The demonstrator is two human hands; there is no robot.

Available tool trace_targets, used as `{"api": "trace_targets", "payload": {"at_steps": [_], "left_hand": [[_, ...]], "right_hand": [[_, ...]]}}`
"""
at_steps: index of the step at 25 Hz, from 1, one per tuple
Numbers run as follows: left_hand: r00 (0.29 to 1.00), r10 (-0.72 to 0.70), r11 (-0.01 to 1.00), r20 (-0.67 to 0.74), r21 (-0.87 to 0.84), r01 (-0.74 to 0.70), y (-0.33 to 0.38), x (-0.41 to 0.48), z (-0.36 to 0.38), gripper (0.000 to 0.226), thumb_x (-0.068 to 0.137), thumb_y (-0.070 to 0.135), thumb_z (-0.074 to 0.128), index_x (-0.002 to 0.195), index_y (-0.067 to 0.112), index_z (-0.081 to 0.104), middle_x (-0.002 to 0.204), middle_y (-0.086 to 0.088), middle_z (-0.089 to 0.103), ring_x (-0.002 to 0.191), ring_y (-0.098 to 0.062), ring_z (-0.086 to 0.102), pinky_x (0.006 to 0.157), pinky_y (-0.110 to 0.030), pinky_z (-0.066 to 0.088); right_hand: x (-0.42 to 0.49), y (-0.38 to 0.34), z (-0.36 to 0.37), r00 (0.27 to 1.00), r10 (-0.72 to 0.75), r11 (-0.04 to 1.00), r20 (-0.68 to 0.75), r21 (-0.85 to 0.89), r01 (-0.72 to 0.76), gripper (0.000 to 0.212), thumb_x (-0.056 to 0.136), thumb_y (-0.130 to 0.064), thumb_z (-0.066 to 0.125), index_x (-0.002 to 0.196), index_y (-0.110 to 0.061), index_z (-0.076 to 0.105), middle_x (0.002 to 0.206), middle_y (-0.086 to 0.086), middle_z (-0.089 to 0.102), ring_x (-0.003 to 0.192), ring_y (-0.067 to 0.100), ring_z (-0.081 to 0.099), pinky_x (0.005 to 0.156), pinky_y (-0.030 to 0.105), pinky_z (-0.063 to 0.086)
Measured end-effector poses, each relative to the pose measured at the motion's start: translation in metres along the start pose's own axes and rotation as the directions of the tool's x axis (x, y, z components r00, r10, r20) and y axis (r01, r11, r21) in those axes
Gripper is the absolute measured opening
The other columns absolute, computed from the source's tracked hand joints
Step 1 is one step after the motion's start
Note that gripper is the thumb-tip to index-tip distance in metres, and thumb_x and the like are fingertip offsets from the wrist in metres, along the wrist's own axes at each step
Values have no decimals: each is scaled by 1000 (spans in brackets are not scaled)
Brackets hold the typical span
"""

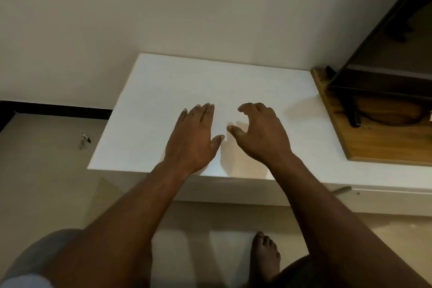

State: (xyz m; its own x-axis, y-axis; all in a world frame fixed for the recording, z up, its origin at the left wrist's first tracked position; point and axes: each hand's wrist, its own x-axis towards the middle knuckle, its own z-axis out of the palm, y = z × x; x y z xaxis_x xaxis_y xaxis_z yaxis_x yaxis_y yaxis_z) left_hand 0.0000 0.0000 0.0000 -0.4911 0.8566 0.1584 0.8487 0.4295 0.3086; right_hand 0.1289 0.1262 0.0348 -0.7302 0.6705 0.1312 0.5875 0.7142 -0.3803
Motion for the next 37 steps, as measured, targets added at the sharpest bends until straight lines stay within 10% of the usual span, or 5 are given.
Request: {"api": "trace_targets", "payload": {"at_steps": [7, 14, 16, 20, 37], "left_hand": [[997, 61, 998, -52, 3, -61, 3, 3, 3, 72, 99, 45, 56, 158, 10, 35, 158, -11, 48, 149, -29, 38, 127, -49, 18], [986, 20, 960, -165, -271, -65, 20, -5, -2, 52, 97, 43, 63, 143, 19, 58, 134, 1, 69, 128, -22, 59, 106, -28, 40], [991, -48, 923, -125, -384, -3, 23, -2, -4, 50, 97, 44, 65, 142, 24, 58, 127, 8, 71, 115, -12, 65, 98, -28, 50], [984, -177, 795, -22, -592, 130, 25, 3, -7, 40, 99, 42, 64, 135, 25, 65, 112, 7, 77, 92, -6, 72, 90, -32, 59], [968, -240, 791, -69, -592, 154, 27, 2, -13, 14, 90, 43, 75, 98, 31, 75, 79, 17, 72, 77, -2, 68, 71, -25, 56]], "right_hand": [[19, 48, 0, 911, 396, 918, 118, -61, -391, 59, 89, -46, 77, 132, -12, 56, 122, 13, 65, 108, 32, 63, 79, 35, 44], [22, 33, 1, 941, 333, 942, 69, -69, -328, 27, 89, -21, 70, 111, -7, 74, 101, 13, 74, 89, 31, 69, 76, 38, 59], [20, 24, -1, 950, 302, 939, 79, 147, -311, 21, 88, -21, 73, 105, -9, 77, 93, 8, 78, 85, 28, 74, 77, 40, 63], [24, 3, -14, 939, 282, 586, 200, 739, -333, 6, 87, -15, 75, 92, -16, 78, 85, 4, 80, 70, 11, 76, 61, 21, 58], [23, 3, -32, 916, 350, 290, 197, 907, -306, 8, 93, -33, 78, 93, -26, 82, 93, -6, 82, 77, 4, 74, 76, 30, 52]]}}
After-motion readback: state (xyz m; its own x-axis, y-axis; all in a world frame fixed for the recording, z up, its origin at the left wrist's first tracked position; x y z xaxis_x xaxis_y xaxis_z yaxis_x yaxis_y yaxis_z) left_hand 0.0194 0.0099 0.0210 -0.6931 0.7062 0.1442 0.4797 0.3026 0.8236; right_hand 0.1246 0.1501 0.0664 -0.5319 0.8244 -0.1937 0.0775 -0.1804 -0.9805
